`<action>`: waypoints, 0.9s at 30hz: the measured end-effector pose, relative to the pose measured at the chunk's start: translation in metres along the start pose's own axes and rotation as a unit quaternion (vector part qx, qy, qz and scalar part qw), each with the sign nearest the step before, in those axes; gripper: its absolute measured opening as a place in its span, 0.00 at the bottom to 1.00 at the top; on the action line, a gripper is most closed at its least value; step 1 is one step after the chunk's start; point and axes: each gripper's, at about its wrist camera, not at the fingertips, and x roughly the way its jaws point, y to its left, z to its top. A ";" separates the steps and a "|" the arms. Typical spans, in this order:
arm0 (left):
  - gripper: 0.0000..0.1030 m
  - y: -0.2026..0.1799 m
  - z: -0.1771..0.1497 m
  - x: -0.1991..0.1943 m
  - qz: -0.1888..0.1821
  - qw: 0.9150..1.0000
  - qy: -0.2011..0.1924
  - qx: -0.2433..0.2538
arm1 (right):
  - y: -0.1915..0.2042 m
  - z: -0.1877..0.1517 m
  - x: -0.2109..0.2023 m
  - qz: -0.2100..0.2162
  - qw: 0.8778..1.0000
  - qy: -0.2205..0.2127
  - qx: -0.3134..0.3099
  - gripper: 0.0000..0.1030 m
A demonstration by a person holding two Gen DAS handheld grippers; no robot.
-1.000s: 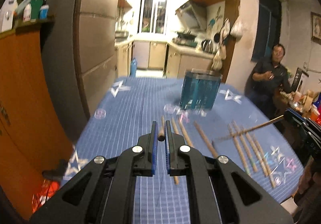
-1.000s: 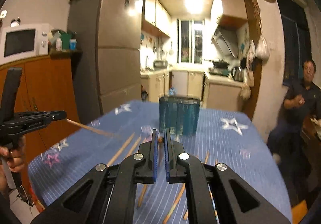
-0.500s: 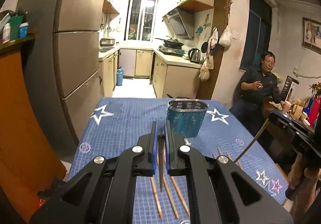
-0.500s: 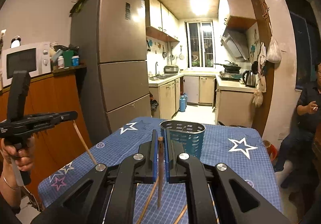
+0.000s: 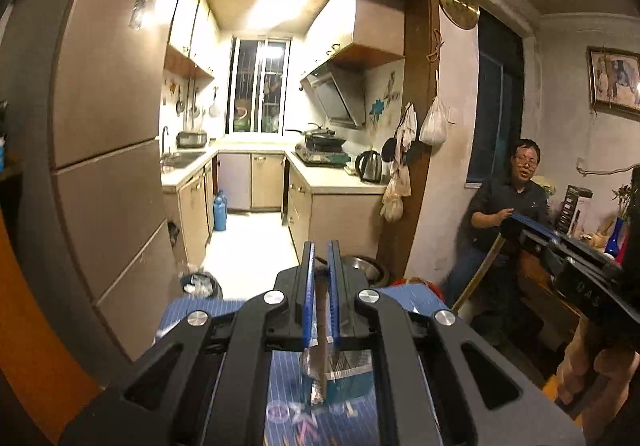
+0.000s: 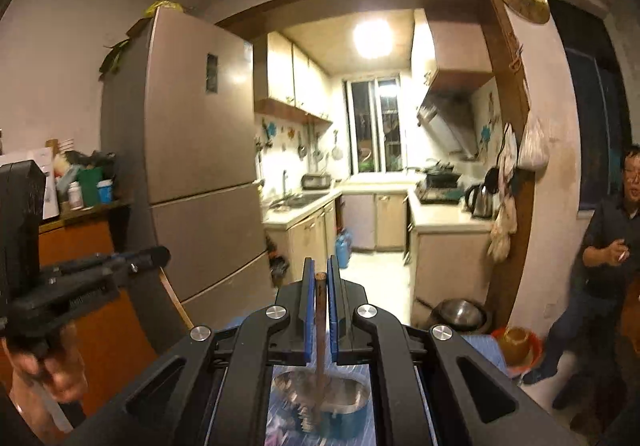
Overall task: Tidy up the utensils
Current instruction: 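Lower both chopsticks into the teal utensil holder and open both tools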
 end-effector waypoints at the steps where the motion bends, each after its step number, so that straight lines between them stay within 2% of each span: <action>1: 0.05 -0.001 0.002 0.007 0.001 1.000 -0.002 0.002 | -0.001 0.003 0.007 -0.005 1.000 -0.003 -0.003 0.07; 5: 0.05 -0.003 -0.002 0.051 0.000 1.000 0.000 0.008 | -0.011 0.002 0.053 -0.018 1.000 0.010 0.001 0.07; 8: 0.05 0.003 -0.009 0.074 0.002 1.000 0.004 0.008 | -0.018 -0.016 0.087 -0.028 0.999 0.028 -0.001 0.07; 12: 0.05 0.009 -0.035 0.102 0.006 1.000 0.019 0.010 | -0.023 -0.048 0.119 -0.030 0.998 0.055 0.003 0.07; 15: 0.05 0.016 -0.063 0.119 0.007 0.999 0.045 0.002 | -0.025 -0.076 0.138 -0.024 0.996 0.082 0.008 0.07; 21: 0.05 0.032 -0.095 0.134 0.021 0.997 0.078 -0.018 | -0.022 -0.116 0.152 -0.017 0.993 0.116 0.019 0.08; 23: 0.06 0.036 -0.099 0.131 0.021 0.996 0.083 -0.024 | -0.021 -0.122 0.151 -0.014 0.992 0.122 0.021 0.13; 25: 0.06 0.037 -0.097 0.123 0.029 0.996 0.077 -0.018 | -0.019 -0.122 0.143 -0.018 0.993 0.117 0.017 0.20; 27: 0.06 0.041 -0.089 0.102 0.030 0.998 0.058 -0.019 | -0.017 -0.113 0.126 -0.013 0.994 0.102 0.021 0.20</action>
